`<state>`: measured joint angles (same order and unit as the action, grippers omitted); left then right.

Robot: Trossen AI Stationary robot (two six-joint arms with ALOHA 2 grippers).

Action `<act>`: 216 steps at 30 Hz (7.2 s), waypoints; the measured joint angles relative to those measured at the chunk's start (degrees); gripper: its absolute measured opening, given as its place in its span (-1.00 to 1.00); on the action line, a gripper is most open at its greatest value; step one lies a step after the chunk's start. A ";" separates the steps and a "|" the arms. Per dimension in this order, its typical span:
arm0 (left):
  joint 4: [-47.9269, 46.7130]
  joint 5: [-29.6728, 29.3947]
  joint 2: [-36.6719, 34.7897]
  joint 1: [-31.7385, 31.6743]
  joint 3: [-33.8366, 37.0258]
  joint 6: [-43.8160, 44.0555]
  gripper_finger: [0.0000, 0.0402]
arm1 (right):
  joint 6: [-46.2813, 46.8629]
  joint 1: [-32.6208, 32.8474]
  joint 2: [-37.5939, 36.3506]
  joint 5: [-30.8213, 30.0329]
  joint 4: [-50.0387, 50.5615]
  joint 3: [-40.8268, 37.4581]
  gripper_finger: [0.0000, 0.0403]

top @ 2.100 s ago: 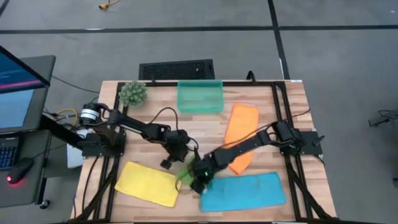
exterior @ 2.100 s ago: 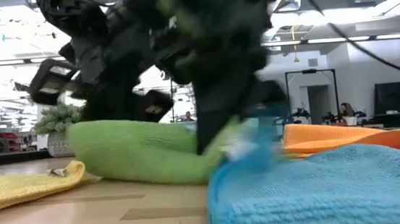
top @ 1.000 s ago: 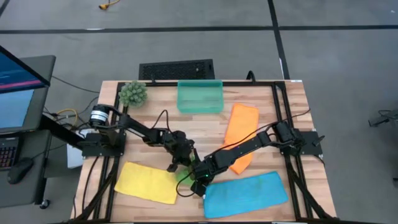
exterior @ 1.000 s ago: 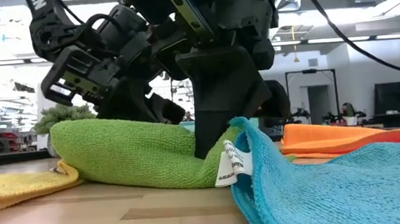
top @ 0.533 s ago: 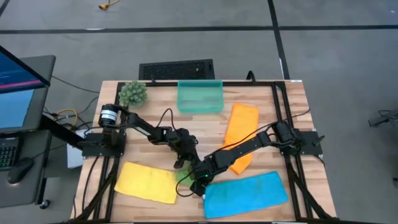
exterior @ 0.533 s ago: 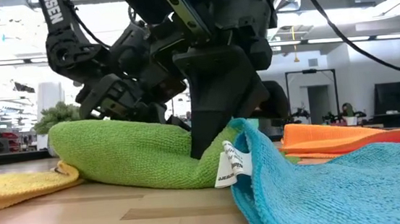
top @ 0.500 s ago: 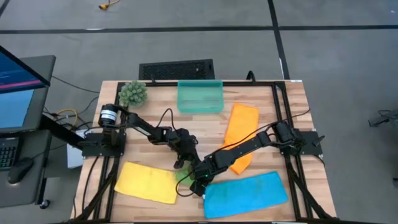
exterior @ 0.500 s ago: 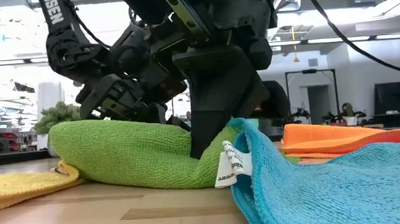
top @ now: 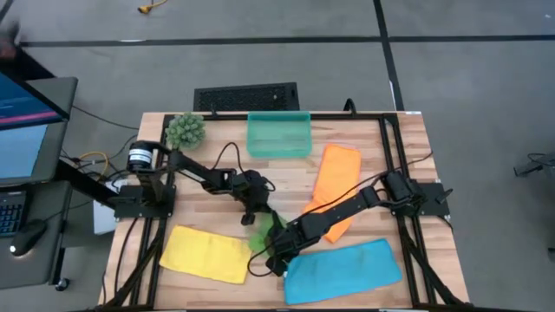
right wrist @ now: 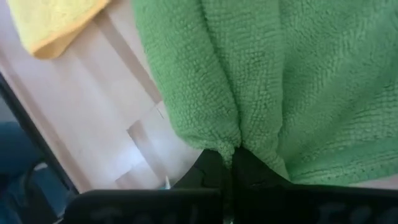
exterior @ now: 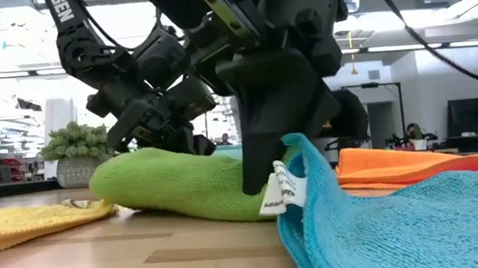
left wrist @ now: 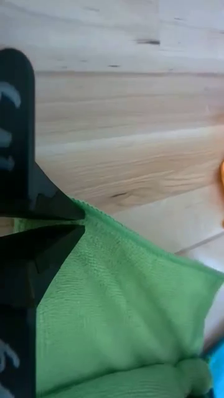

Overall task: Roll microfiber towels into tight, uniform cylinder then place into a basket
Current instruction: Roll the green towel

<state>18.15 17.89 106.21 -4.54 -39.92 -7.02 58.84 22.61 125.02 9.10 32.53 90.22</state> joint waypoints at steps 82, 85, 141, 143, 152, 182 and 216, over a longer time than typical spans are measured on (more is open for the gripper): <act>-4.54 -12.89 -26.55 24.31 13.84 -3.82 -0.37 | -3.81 -6.61 0.10 9.01 -16.05 -4.57 -0.93; -0.87 -11.90 -23.14 25.62 13.84 -4.55 -0.39 | -3.79 -6.62 0.08 9.02 -16.04 -4.55 -0.93; -20.53 -9.03 -12.44 18.38 -3.19 -10.55 -0.99 | 1.65 -3.11 0.00 2.70 -16.46 -4.49 -0.91; -21.06 -7.23 -12.42 17.33 -3.75 -10.57 -0.99 | 1.31 -2.67 0.00 0.99 -16.75 -4.49 -0.88; -20.74 -5.90 -12.43 16.04 -4.61 -10.94 -1.00 | 1.17 -2.75 0.00 1.34 -16.85 -4.49 -0.48; -20.25 -6.67 -12.44 15.96 -4.61 -10.84 -1.00 | 1.58 0.68 -5.52 -9.20 -8.78 -4.37 0.03; -19.80 -8.52 -12.46 15.91 -4.61 -8.24 -1.00 | 3.51 8.00 -13.38 -16.98 -0.43 -4.49 -0.01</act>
<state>-1.65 9.37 93.76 11.38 -44.53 -15.27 62.34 30.61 111.63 -7.88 32.11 85.73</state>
